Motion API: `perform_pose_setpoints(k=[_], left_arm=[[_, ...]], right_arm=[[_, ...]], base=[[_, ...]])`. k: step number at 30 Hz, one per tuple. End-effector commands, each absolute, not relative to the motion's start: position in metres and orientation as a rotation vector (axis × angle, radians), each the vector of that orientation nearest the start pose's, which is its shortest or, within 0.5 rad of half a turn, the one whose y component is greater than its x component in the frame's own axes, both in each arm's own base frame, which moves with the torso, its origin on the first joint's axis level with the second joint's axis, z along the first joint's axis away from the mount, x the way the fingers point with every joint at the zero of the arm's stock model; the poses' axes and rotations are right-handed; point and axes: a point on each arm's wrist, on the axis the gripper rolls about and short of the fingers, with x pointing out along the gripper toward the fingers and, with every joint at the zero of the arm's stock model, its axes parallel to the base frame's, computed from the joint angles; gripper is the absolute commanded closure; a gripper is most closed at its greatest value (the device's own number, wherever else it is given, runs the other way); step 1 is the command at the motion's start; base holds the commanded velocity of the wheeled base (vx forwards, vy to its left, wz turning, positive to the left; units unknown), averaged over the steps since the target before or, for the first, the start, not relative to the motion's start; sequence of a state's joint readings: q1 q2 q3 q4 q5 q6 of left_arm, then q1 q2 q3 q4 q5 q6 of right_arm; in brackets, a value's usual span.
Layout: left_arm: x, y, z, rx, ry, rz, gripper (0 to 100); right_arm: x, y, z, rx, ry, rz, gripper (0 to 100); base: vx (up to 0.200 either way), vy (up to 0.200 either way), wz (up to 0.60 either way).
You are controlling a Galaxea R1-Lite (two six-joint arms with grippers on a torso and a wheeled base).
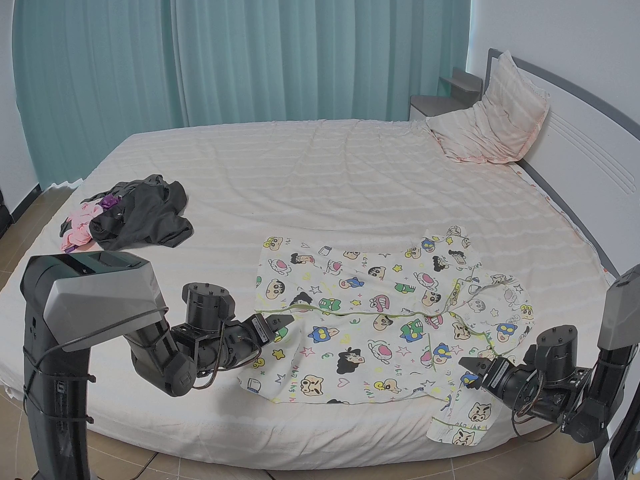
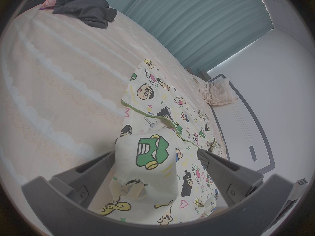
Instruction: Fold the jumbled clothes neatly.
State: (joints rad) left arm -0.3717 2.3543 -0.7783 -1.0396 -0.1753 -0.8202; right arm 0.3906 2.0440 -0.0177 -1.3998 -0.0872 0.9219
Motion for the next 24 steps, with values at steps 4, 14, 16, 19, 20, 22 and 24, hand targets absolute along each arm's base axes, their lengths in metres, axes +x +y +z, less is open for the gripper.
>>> perform_pose_setpoints(k=[4,14,16,19,20,22,24], left_arm=[[0.355,-0.14,-0.015,-0.732,0.69,-0.282,0],[0.368,-0.132,-0.014,-0.735,0.626,-0.213,100],[0.371,-0.132,-0.007,-0.736,0.599,-0.213,100],[0.376,-0.133,0.002,-0.726,0.562,-0.221,100],[0.378,-0.133,0.003,-0.722,0.558,-0.225,100],[0.382,-0.134,0.005,-0.711,0.555,-0.227,100],[0.386,-0.134,0.006,-0.688,0.554,-0.226,100]], right_arm=[[0.191,0.077,0.016,0.731,0.708,-0.017,0],[0.191,0.077,0.016,0.731,0.708,-0.017,0],[0.191,0.077,0.016,0.731,0.708,-0.017,0],[0.191,0.077,0.016,0.731,0.708,-0.017,0],[0.191,0.077,0.016,0.731,0.708,-0.017,0],[0.191,0.077,0.016,0.731,0.708,-0.017,0],[0.191,0.077,0.016,0.731,0.708,-0.017,0]], base=[[0.0,0.0,0.0],[0.0,0.0,0.0],[0.0,0.0,0.0],[0.0,0.0,0.0],[0.0,0.0,0.0],[0.0,0.0,0.0],[0.0,0.0,0.0]])
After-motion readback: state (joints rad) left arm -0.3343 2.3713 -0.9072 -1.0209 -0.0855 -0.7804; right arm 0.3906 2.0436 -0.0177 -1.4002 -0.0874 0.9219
